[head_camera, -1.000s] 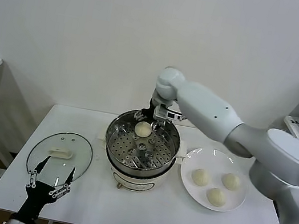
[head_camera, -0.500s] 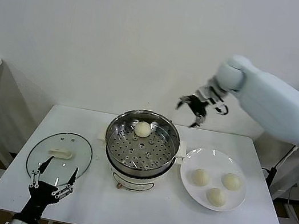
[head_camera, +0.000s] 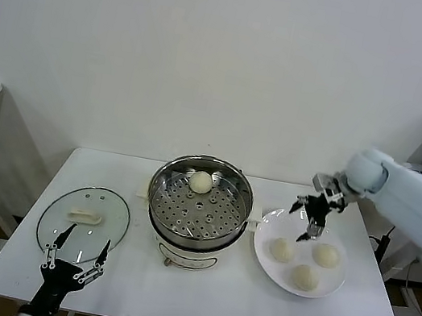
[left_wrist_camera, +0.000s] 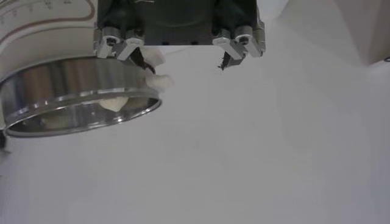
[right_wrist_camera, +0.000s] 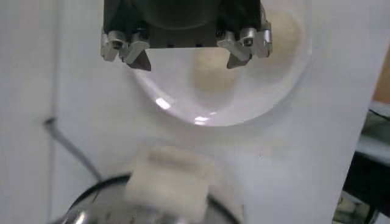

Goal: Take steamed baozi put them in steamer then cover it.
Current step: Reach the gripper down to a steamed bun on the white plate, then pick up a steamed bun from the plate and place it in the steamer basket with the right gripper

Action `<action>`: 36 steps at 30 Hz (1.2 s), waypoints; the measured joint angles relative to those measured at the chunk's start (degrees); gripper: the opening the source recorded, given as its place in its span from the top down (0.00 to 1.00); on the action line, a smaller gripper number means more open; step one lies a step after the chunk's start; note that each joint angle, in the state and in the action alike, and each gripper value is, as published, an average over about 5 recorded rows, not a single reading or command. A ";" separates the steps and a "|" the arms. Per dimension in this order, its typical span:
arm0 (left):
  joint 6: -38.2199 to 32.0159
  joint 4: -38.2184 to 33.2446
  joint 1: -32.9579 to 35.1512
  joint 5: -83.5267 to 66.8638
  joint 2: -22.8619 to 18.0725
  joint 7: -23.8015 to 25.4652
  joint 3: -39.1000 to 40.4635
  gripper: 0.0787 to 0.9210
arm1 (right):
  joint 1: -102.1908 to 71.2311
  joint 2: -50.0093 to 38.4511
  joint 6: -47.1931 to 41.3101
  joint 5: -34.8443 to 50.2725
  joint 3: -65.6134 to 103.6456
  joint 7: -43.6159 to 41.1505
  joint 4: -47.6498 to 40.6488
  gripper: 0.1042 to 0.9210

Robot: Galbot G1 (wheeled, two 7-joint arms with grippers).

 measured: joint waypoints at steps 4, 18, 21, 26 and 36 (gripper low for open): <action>-0.06 0.02 0.10 0.00 -0.07 -0.04 -0.30 0.12 | -2.99 0.50 -0.95 0.06 1.37 1.43 -1.29 0.12; -0.44 0.58 0.12 -0.01 -0.17 -0.13 -0.81 0.12 | -8.14 5.28 -2.52 -2.30 3.95 2.77 -6.48 0.14; -0.59 0.74 0.11 -0.01 -0.19 -0.16 -0.83 0.12 | -8.33 5.96 -2.74 -2.81 4.10 2.54 -6.93 0.20; -0.64 0.81 0.07 -0.01 -0.27 -0.20 -0.66 0.12 | -8.20 6.27 -3.09 -3.61 4.14 1.92 -7.01 0.31; -0.78 0.65 -0.36 -0.10 -0.14 -0.25 -0.80 0.12 | -3.38 4.92 -3.11 -4.43 2.77 -1.54 -4.33 0.35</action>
